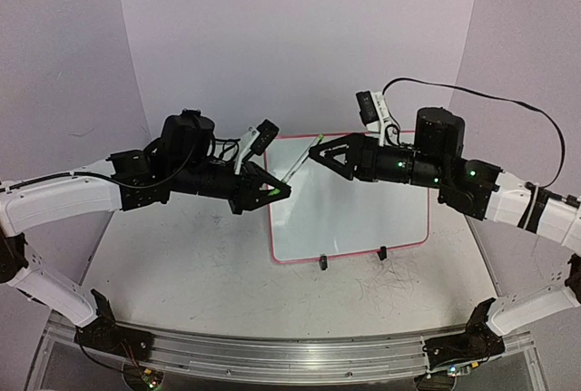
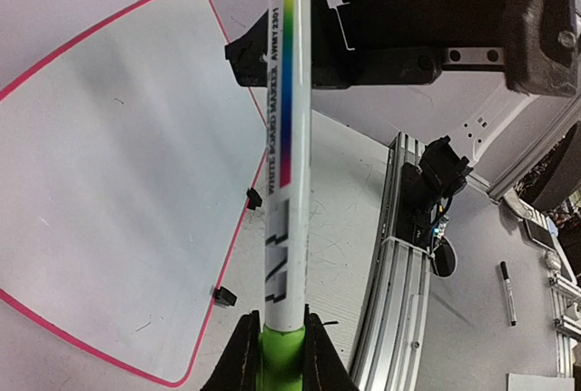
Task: Write a sentence on the whiteboard
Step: Pass from the right arm to the left, then open the pen cap from the whiteboard marker.
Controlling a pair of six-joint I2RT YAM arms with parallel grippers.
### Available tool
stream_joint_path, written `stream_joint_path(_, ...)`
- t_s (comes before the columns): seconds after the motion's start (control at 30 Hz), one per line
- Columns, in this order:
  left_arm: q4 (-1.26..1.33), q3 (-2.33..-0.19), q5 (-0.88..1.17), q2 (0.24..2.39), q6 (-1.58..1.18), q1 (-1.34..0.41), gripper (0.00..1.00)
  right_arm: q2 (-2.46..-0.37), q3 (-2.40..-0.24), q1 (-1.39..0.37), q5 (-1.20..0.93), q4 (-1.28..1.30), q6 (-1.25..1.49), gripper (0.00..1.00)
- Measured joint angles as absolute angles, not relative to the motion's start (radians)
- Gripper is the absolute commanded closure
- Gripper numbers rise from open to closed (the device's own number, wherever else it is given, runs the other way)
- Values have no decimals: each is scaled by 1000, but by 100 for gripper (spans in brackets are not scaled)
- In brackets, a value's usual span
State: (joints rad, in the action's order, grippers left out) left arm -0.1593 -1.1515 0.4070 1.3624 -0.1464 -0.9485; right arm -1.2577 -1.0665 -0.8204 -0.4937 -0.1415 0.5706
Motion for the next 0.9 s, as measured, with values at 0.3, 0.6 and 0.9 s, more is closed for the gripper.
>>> stream_joint_path(0.3, -159, -1150, 382, 1338, -14, -949, 100, -1249, -1207, -820, -397, 63, 395, 2)
stream_joint_path(0.6, -159, -1150, 381, 1338, 34, -949, 100, -1324, -1412, -820, -411, 209, 316, 5)
stream_joint_path(0.9, -161, -1149, 392, 1337, 55, -950, 100, -1480, -1544, -820, -561, 367, 288, 28)
